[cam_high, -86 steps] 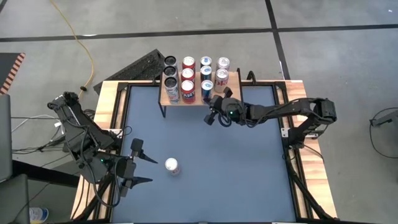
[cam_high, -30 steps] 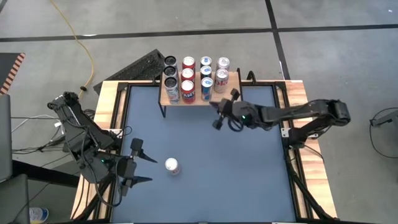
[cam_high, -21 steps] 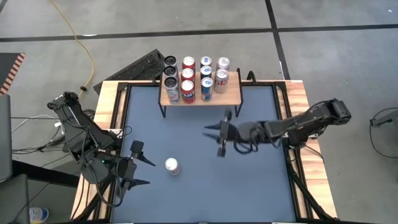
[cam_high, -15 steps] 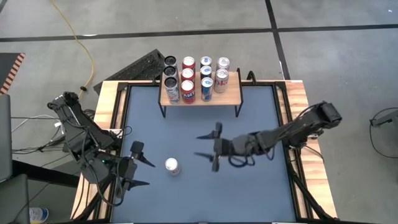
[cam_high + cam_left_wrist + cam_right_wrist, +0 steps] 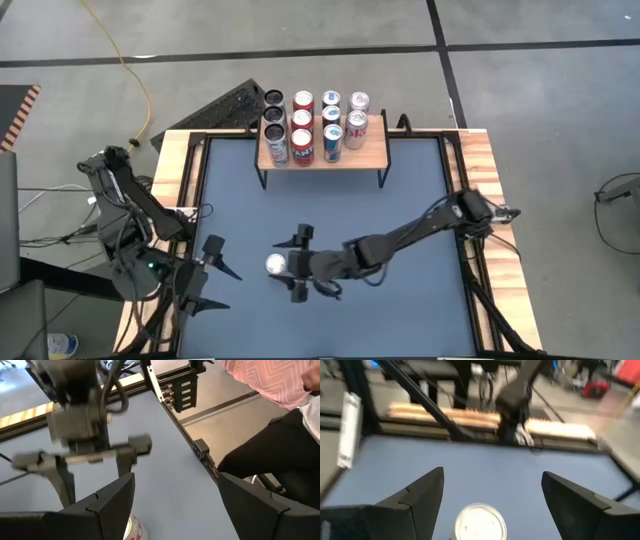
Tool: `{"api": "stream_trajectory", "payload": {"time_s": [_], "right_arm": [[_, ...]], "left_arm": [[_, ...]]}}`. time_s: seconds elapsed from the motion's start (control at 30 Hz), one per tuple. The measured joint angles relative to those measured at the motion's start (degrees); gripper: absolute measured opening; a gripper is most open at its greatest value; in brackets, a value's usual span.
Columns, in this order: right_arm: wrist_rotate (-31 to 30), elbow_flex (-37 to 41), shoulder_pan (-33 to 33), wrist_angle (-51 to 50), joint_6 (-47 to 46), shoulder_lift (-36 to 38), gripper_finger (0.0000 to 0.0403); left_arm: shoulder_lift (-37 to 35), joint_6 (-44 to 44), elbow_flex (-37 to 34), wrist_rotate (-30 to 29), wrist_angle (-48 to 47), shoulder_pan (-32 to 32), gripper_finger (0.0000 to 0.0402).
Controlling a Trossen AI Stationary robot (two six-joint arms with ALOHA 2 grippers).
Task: Place canned beverage on shelf
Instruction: Put the white soda can on the shelf
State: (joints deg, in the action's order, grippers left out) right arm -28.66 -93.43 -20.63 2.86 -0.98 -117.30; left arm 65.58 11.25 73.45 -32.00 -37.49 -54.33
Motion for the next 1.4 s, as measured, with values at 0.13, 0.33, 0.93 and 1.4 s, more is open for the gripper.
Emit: {"api": "stream_trajectory", "payload": {"time_s": [0.13,0.33,0.93,1.4], "right_arm": [[0.16,-2.25,1.05,-0.79,-5.07,-4.01,0.0327],[0.24,-2.53,1.23,-1.08,-7.31,-5.92,0.0336],[1.70,-1.94,1.83,0.50,-15.71,-11.46,0.0354],[-2.28,-1.99,1.49,-1.75,-17.75,-11.14,0.0245]], "left_arm": [[0.00,-0.02,0.00,-2.29,-0.04,-1.68,0.0275],[0.00,-0.04,0.00,-3.31,-0.26,-2.53,0.0275],[0.00,-1.19,0.04,-4.46,0.05,-2.51,0.0275],[0.00,-1.71,0.04,-5.15,0.08,-2.48,0.0275]]}}
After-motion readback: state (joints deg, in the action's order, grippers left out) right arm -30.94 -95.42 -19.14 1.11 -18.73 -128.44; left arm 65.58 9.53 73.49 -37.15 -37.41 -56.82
